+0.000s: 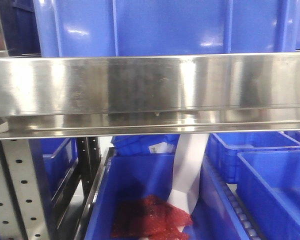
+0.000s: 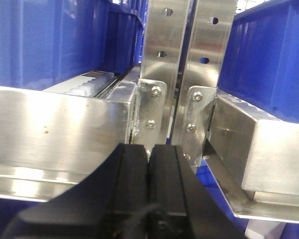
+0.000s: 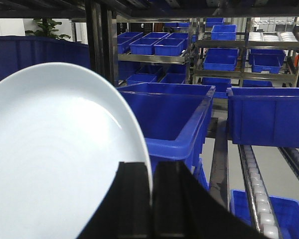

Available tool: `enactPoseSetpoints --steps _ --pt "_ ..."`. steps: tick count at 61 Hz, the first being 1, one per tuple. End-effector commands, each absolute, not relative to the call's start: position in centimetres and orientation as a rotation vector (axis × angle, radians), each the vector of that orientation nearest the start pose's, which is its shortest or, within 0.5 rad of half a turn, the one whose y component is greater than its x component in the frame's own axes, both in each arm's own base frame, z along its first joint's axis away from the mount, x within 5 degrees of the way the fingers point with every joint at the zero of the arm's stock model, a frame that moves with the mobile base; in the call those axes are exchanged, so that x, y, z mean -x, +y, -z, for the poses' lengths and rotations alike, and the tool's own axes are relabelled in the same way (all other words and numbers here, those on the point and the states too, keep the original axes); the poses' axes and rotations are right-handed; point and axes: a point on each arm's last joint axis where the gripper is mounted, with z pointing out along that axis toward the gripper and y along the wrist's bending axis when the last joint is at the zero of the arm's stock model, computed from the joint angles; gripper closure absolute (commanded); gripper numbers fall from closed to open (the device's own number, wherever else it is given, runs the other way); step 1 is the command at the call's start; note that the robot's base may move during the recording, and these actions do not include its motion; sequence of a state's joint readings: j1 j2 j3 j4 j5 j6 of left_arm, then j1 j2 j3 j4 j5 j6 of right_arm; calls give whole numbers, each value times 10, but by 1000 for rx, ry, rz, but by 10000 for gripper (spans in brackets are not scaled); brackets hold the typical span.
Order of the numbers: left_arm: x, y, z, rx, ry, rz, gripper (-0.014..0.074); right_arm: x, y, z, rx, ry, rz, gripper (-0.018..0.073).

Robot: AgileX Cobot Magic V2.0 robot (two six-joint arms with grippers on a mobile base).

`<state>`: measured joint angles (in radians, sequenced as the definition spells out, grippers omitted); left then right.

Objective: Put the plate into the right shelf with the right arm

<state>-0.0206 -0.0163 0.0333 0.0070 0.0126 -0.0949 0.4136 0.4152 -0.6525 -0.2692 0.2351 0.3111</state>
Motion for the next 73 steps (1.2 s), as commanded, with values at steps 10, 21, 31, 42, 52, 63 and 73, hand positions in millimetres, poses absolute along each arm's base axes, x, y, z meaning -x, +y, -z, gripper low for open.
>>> enactPoseSetpoints --steps 10,21,31,42,52,63,73 --pt "-55 -1 -207 49 1421 98 643 -70 27 -399 231 1353 -342 494" --pt "-55 -1 -207 49 1421 98 643 -71 27 -407 222 1343 -350 494" --pt "-55 -1 -207 49 1421 98 643 -75 27 -454 196 1312 -351 494" --pt "-55 -1 -207 49 1421 98 643 -114 42 -507 177 1375 -328 495" --pt "-55 -1 -207 49 1421 98 643 -169 64 -537 192 1424 -292 495" --pt "-55 -1 -207 49 1421 98 643 -244 97 -536 209 1498 -278 495" --pt "-55 -1 -207 49 1421 98 643 -309 126 -509 231 1589 -262 495"
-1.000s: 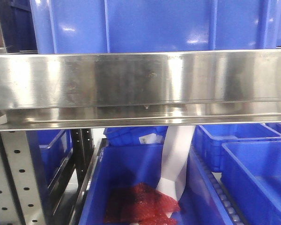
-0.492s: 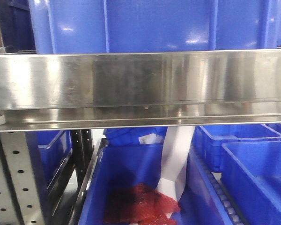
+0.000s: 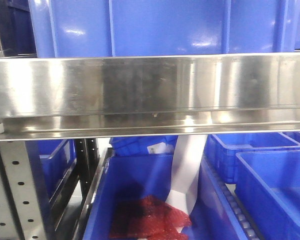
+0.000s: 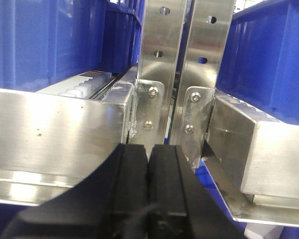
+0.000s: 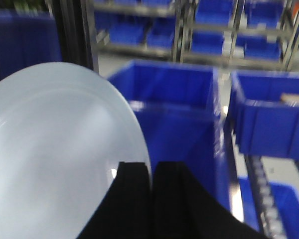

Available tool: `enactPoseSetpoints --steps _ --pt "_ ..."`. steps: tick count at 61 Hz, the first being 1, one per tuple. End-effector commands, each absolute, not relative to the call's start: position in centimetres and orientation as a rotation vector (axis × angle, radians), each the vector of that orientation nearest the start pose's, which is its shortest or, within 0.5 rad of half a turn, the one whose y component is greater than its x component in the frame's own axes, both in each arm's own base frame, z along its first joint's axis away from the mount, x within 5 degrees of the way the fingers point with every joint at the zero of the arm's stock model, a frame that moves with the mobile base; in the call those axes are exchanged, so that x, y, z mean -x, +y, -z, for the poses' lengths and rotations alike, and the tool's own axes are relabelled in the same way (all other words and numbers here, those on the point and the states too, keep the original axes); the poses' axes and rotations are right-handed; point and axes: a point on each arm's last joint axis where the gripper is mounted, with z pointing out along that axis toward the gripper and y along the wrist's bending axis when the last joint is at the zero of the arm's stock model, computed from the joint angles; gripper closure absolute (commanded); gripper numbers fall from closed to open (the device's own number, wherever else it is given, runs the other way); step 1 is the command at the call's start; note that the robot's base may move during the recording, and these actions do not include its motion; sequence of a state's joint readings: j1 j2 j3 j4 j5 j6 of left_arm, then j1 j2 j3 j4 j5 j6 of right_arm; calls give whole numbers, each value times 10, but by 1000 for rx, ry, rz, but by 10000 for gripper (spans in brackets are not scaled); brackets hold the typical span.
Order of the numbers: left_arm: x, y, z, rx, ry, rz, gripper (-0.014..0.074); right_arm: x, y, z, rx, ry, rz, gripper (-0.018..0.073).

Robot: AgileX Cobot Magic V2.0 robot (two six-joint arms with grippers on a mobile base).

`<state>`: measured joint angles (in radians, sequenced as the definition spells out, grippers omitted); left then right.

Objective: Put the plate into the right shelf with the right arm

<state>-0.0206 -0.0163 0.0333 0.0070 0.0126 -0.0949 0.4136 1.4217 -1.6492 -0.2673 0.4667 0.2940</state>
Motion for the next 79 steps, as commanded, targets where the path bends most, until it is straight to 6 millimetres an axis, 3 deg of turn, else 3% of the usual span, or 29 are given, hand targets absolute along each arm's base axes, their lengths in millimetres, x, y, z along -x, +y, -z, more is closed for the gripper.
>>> enactPoseSetpoints --steps 1,9,16,31,37,47,53,62,66,79 --pt "-55 -1 -207 49 1421 98 643 -314 129 -505 234 1599 -260 495" --pt "-55 -1 -207 49 1421 98 643 -357 147 -474 251 1675 -246 495" --pt "-55 -1 -207 49 1421 98 643 -377 156 -453 262 1722 -237 495" --pt "-55 -1 -207 49 1421 98 643 -384 159 -445 266 1746 -231 468" --pt "-55 -1 -207 49 1421 98 643 -383 159 -445 266 1747 -230 361" --pt "-55 -1 -207 49 1421 98 643 -379 156 -449 262 1753 -226 38" --pt "-55 -1 -207 49 1421 98 643 -372 153 -458 256 1735 -229 -33" --pt "-55 -1 -207 49 1421 98 643 -348 143 -485 236 1681 -245 -22" --pt "-55 -1 -207 49 1421 98 643 -337 137 -495 225 1675 -249 25" --pt "-55 -1 -207 49 1421 98 643 -291 113 -523 185 1717 -226 389"
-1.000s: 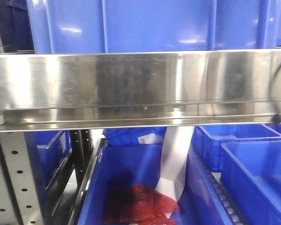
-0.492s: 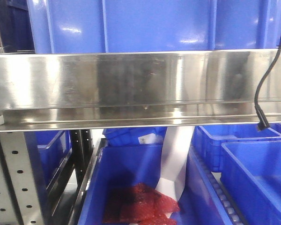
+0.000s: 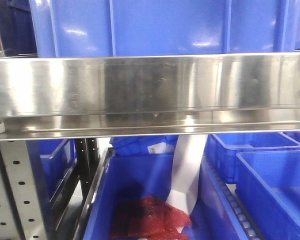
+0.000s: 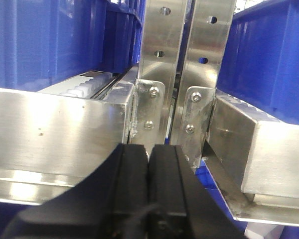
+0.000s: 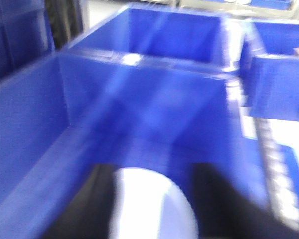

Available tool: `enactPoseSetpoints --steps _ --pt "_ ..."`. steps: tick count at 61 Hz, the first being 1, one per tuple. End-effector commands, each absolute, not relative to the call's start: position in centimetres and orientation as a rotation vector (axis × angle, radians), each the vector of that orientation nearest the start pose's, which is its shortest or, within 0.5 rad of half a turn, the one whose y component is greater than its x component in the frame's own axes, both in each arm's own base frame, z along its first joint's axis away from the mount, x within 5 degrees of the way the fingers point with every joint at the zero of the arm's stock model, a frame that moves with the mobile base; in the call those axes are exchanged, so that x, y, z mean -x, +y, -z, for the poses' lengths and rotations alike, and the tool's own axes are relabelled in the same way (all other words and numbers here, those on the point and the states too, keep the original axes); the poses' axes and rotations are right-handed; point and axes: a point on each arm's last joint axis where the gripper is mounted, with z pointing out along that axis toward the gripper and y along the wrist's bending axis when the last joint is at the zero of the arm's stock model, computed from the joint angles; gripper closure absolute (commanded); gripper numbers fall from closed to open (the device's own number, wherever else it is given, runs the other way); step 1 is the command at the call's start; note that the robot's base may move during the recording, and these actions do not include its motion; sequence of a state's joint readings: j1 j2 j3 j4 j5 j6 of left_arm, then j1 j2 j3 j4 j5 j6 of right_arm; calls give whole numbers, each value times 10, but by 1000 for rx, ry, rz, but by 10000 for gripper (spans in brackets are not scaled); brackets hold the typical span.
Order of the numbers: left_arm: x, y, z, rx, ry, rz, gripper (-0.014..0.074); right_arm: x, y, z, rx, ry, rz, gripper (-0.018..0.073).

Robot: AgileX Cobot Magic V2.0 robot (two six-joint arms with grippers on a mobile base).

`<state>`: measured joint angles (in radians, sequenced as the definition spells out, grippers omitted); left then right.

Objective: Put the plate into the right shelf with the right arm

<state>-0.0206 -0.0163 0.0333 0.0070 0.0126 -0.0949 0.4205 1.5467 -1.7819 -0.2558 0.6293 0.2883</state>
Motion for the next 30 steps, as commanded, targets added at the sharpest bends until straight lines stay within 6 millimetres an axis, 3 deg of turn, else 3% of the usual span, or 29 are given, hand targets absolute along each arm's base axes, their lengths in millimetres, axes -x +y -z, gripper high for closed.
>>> enactPoseSetpoints --steps 1,6,16,30 --pt "-55 -1 -207 49 1421 98 643 -288 112 -524 183 1723 -223 412" --pt "-55 -1 -207 49 1421 98 643 -268 102 -528 175 1732 -219 519" --pt "-55 -1 -207 49 1421 98 643 -223 83 -521 181 1708 -225 505" --pt "-55 -1 -207 49 1421 98 643 -163 61 -474 217 1631 -257 505"
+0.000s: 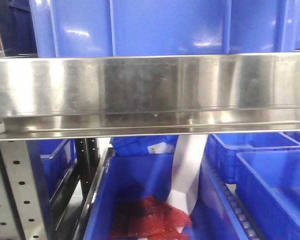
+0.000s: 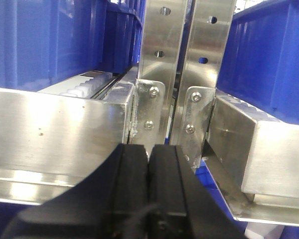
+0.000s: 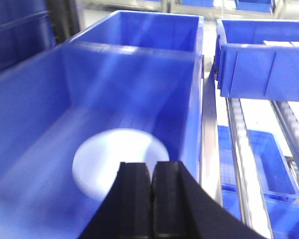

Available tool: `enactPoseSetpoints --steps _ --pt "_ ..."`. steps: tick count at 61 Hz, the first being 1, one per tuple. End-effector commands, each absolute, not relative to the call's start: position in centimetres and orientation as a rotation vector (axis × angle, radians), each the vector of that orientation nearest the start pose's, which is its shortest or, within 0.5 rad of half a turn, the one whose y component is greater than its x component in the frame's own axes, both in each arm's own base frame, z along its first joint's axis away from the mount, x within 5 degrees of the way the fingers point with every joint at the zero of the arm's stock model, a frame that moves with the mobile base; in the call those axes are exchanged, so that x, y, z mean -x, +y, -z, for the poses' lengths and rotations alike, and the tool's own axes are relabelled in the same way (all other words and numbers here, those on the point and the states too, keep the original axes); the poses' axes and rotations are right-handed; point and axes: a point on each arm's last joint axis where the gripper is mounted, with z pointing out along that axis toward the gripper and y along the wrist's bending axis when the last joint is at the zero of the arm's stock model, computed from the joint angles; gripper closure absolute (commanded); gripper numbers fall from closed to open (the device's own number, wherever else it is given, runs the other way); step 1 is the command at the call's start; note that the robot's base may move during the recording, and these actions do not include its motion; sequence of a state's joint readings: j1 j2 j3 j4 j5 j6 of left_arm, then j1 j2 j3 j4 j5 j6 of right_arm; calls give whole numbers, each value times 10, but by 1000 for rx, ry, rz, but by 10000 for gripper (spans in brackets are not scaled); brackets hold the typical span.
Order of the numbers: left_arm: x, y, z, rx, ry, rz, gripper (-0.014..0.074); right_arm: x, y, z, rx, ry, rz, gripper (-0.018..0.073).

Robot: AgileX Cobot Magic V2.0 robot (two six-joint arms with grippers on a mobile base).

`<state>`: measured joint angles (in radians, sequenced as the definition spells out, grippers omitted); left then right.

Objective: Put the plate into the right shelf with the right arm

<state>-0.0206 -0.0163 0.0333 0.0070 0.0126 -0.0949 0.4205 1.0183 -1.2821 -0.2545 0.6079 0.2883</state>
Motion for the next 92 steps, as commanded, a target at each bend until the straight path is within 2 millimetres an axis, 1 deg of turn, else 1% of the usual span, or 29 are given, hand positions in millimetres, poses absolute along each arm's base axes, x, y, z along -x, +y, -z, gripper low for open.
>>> enactPoseSetpoints --steps 1,6,9,14,18,25,29,38,46,56,62,66,69,74,77,88,92 --pt "-55 -1 -207 49 1421 98 643 -156 58 -472 218 1616 -261 505" --pt "-55 -1 -207 49 1421 98 643 -138 52 -451 229 1581 -276 505" --pt "-55 -1 -207 49 1421 98 643 -128 48 -434 236 1581 -279 505" --pt "-55 -1 -207 49 1421 98 643 -110 40 -415 238 1576 -281 505" --pt "-55 -1 -207 49 1421 98 643 -100 36 -397 239 1595 -277 505" --pt "-55 -1 -207 49 1421 98 643 -90 31 -374 242 1627 -268 505" --pt "-55 -1 -207 49 1421 98 643 -88 30 -363 246 1645 -265 505" --pt "-55 -1 -207 49 1421 98 643 -89 30 -350 253 1676 -259 505" --pt "-55 -1 -207 49 1421 98 643 -90 30 -346 256 1689 -257 505" --pt "-55 -1 -207 49 1421 98 643 -90 31 -346 258 1682 -260 505" --pt "-55 -1 -207 49 1421 98 643 -92 31 -339 261 1658 -245 505" --pt "-55 -1 -207 49 1421 98 643 -92 27 -330 228 1625 -222 505" --pt "-55 -1 -207 49 1421 98 643 -91 23 -317 163 1590 -229 505" --pt "-55 -1 -207 49 1421 98 643 -85 15 -302 75 1530 -198 505" --pt "-55 -1 -207 49 1421 98 643 -81 10 -286 23 1514 -176 505" --pt "-55 -1 -207 49 1421 98 643 -65 2 -245 -35 1487 -83 505" --pt "-55 -1 -207 49 1421 98 643 -61 1 -235 -45 1476 -73 505"
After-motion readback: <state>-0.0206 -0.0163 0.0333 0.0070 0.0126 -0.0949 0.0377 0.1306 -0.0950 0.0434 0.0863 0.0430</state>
